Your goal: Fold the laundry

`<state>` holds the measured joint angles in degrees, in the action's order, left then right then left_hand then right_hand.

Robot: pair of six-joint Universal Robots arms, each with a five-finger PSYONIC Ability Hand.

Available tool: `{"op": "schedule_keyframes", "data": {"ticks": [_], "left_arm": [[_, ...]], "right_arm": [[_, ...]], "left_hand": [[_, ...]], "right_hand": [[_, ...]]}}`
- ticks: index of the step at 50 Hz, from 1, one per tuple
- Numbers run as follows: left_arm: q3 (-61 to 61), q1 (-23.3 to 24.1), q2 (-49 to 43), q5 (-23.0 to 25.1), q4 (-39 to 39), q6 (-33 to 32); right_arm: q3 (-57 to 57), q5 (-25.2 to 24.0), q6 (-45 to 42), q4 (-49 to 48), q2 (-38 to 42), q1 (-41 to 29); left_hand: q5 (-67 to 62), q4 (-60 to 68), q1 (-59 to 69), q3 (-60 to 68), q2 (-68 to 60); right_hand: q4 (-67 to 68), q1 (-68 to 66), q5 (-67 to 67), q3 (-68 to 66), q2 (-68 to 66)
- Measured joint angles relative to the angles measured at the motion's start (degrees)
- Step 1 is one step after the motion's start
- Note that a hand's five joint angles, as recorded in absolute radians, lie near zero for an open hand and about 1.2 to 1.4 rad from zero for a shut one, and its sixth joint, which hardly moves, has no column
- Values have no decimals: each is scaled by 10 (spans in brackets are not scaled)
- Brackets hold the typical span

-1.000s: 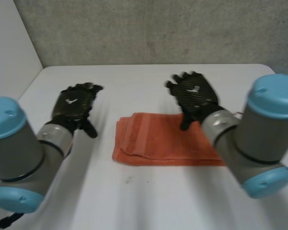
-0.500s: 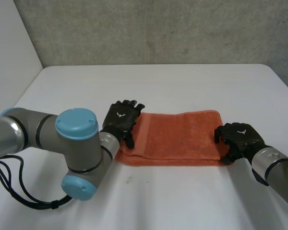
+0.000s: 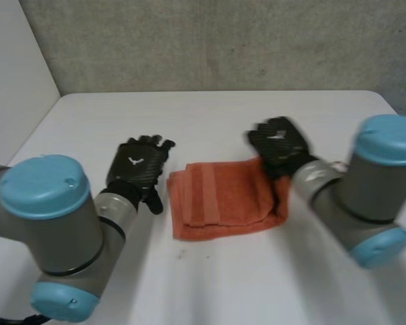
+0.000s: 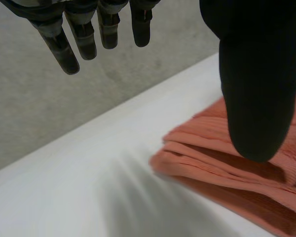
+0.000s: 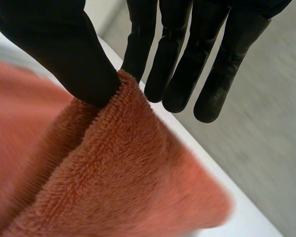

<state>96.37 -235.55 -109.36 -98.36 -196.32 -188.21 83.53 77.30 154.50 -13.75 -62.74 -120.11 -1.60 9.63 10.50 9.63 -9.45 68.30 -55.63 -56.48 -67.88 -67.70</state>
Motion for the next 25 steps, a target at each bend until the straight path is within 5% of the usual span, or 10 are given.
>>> {"op": "schedule_keyframes", "data": {"ticks": [5,10,11,13,14,16,17,25], "left_arm": [[25,-17,37,-25,0,1],[35,-32,49,-33,0,2],[36,-43,53,-35,0,3],[33,-46,53,-35,0,3],[28,-48,51,-34,0,3],[25,-49,50,-33,0,3],[14,-50,45,-31,0,3],[-55,-33,-4,-8,7,7]], "right_arm": [[-49,-18,0,13,61,-116],[-63,-29,0,21,96,-156],[-77,-29,2,35,118,-175],[-81,-25,3,41,118,-176],[-87,-13,8,51,112,-174],[-90,-8,11,54,108,-172],[-93,11,26,61,88,-158],[-92,55,130,70,4,-89]], "left_hand": [[0,0,0,0,0],[0,-1,0,0,0],[0,-1,0,0,0],[0,-1,0,0,0],[0,-1,0,0,0],[0,-1,0,0,0],[0,-1,0,0,0],[0,-1,0,0,0]], "right_hand": [[0,0,0,0,0],[0,0,-1,0,0],[-80,77,72,79,90],[-136,131,125,135,148],[-354,321,340,353,358],[-354,321,340,353,358],[-500,404,482,496,495],[-549,436,523,556,551]]}}
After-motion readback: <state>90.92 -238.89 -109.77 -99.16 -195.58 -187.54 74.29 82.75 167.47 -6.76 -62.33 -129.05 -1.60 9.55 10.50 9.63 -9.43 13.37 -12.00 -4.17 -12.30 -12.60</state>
